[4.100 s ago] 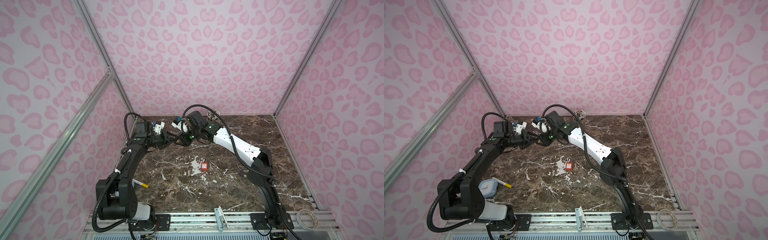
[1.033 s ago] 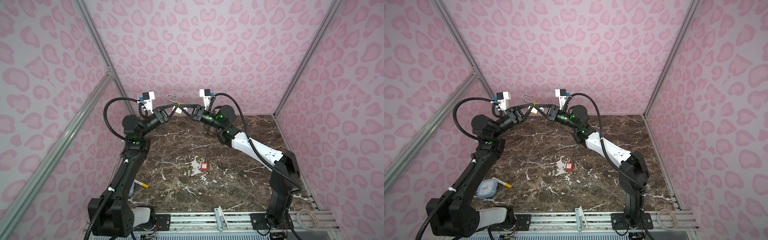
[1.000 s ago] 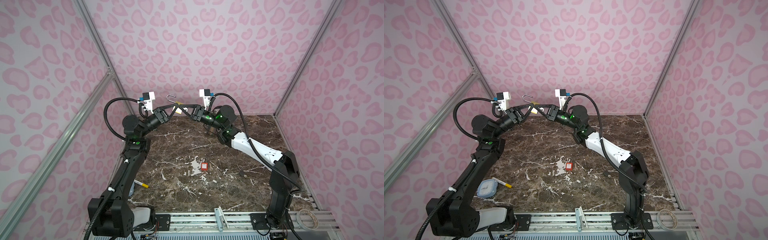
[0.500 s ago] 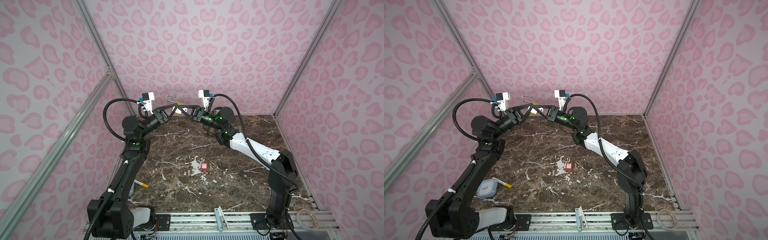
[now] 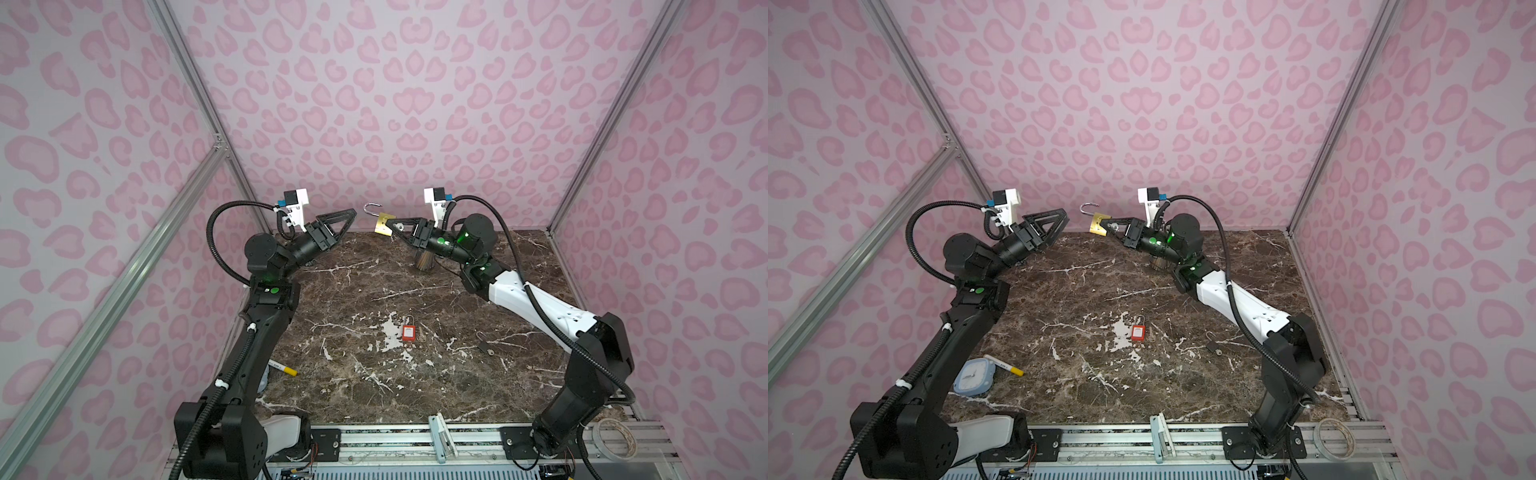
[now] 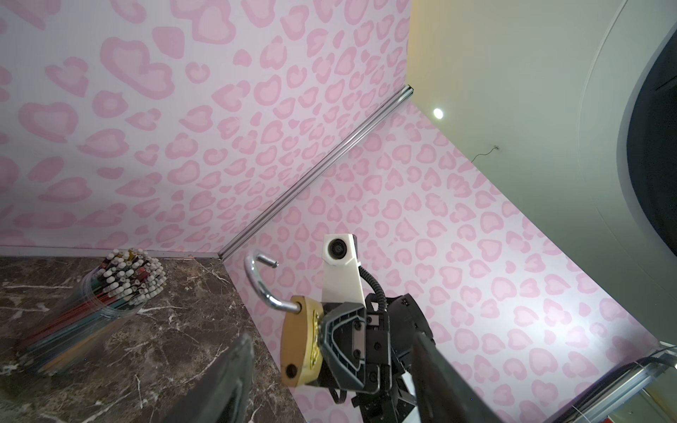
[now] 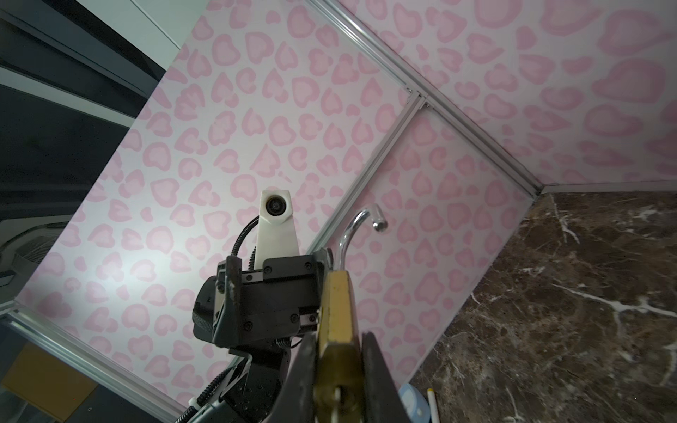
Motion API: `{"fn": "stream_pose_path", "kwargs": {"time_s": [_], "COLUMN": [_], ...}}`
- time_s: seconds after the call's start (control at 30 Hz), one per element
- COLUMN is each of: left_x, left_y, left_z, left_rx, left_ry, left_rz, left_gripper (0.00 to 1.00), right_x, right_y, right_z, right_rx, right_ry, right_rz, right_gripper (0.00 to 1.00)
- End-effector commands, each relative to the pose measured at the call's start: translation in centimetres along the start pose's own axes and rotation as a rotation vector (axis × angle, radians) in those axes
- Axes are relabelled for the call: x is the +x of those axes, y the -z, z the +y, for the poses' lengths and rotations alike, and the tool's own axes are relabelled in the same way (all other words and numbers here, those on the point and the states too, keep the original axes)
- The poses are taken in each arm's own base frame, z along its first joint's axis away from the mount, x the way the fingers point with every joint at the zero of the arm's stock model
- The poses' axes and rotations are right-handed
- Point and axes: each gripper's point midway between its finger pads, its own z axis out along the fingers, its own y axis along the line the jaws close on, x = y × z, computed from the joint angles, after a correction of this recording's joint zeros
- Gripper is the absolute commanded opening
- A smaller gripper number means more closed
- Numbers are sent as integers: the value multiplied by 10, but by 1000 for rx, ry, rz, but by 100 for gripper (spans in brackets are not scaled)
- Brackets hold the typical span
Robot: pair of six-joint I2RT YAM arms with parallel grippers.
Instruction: Lock with the key
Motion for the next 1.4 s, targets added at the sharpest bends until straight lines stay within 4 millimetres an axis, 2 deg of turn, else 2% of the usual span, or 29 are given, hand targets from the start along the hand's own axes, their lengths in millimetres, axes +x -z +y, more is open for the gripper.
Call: {"fn": "stream_pose_path", "kwargs": {"time_s": [0.0,0.17,0.37,0.57,0.83,1.1,1.37], "left_x": [4,14,32,58,84,101,106], "left_y": [2,-4,-9,-17,-21,-27,-26], "left_z": [-6,-15,-25,-31,-27,-13,-9], "left_rx": [-1,43,77,99,88,77,71], "left_ry": [-31,-15,-5,20,54,92,98], "left_rz": [35,146,215,298,356,404,425], "left_gripper": [71,72,73,73,74,73,73], "right_x": [11,39,57,67,79,73,46], "right_y": [21,50,69,72,63,60,66], "right_z": [1,-4,-3,2,16,38,46], "right_rx": [57,169,201,207,151,67,25], "right_ry": [155,218,244,252,241,243,236], "right_rz": [101,243,249,261,317,320,265], "right_gripper": [0,0,0,0,0,0,0]}}
